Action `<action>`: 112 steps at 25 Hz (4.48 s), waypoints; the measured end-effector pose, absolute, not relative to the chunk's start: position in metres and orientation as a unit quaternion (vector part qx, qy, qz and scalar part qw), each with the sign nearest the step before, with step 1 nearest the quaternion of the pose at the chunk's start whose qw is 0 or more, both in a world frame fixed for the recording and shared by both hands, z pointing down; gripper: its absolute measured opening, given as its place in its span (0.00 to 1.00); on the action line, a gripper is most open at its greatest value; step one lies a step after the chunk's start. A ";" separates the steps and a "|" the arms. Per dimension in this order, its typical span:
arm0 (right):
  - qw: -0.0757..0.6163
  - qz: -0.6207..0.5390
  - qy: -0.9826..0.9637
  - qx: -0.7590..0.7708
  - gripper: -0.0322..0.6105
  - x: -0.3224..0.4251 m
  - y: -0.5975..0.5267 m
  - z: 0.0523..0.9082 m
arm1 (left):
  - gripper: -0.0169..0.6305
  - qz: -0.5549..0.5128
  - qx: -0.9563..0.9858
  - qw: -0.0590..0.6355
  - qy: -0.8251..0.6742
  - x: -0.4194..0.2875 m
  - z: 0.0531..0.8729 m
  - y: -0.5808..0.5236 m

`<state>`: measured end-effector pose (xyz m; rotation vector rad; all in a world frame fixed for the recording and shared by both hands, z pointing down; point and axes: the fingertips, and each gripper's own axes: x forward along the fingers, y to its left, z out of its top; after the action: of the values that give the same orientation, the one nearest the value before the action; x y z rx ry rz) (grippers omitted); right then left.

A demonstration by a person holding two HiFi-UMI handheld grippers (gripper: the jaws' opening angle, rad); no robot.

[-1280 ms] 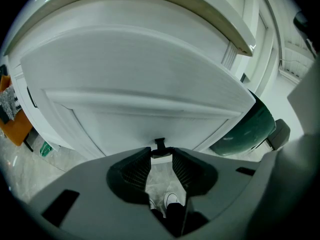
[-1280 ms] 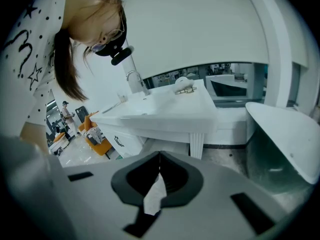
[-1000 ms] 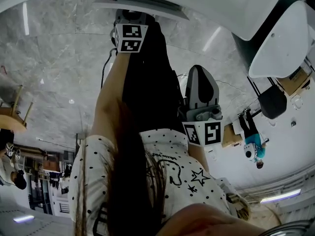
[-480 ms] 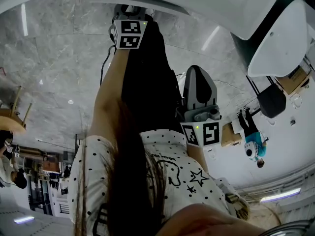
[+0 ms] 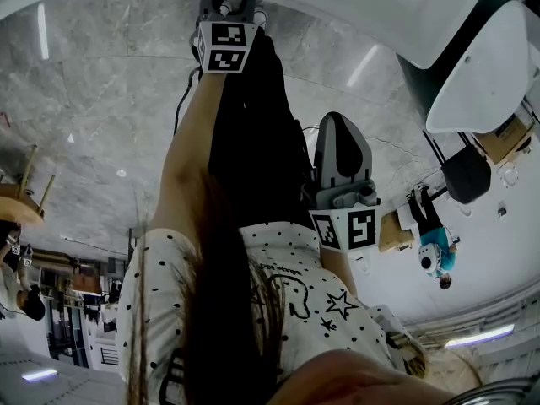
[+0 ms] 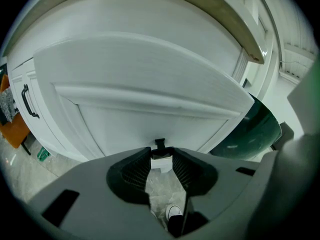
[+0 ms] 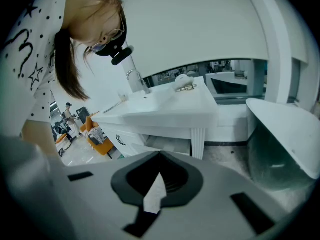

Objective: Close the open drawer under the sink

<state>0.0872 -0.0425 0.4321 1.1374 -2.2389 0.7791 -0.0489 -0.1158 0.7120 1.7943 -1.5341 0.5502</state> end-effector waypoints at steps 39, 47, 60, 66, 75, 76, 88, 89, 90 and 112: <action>0.261 0.294 -0.818 0.420 0.07 0.089 -0.056 0.444 | 0.24 0.189 0.691 0.343 -0.608 -0.058 0.713 -0.160; 0.263 0.297 -0.818 0.417 0.07 0.089 -0.056 0.449 | 0.24 0.184 0.687 0.347 -0.611 -0.058 0.715 -0.163; 0.269 0.299 -0.818 0.410 0.07 0.083 -0.049 0.452 | 0.24 0.163 0.666 0.366 -0.629 -0.070 0.712 -0.174; 0.271 0.299 -0.819 0.408 0.07 0.084 -0.054 0.455 | 0.24 0.155 0.666 0.370 -0.629 -0.068 0.716 -0.183; 0.272 0.297 -0.819 0.408 0.07 0.083 -0.047 0.454 | 0.24 0.154 0.666 0.369 -0.629 -0.070 0.714 -0.180; 0.272 0.296 -0.819 0.408 0.07 0.081 -0.045 0.453 | 0.24 0.154 0.667 0.369 -0.629 -0.071 0.714 -0.179; 0.267 0.297 -0.820 0.409 0.07 0.079 -0.037 0.450 | 0.25 0.134 0.677 0.373 -0.621 -0.067 0.714 -0.176; 0.267 0.297 -0.820 0.409 0.07 0.078 -0.036 0.451 | 0.25 0.133 0.679 0.373 -0.618 -0.067 0.714 -0.176; 0.267 0.297 -0.820 0.410 0.07 0.079 -0.035 0.451 | 0.25 0.133 0.683 0.372 -0.615 -0.066 0.713 -0.175; 0.262 0.284 -0.832 0.398 0.07 0.072 -0.016 0.442 | 0.03 0.078 0.662 0.251 -0.702 -0.105 0.631 -0.147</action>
<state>0.0724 -0.0162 0.4422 1.0760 -2.2529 0.7674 -0.1048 -0.1470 0.6315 1.8011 -1.9091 0.2127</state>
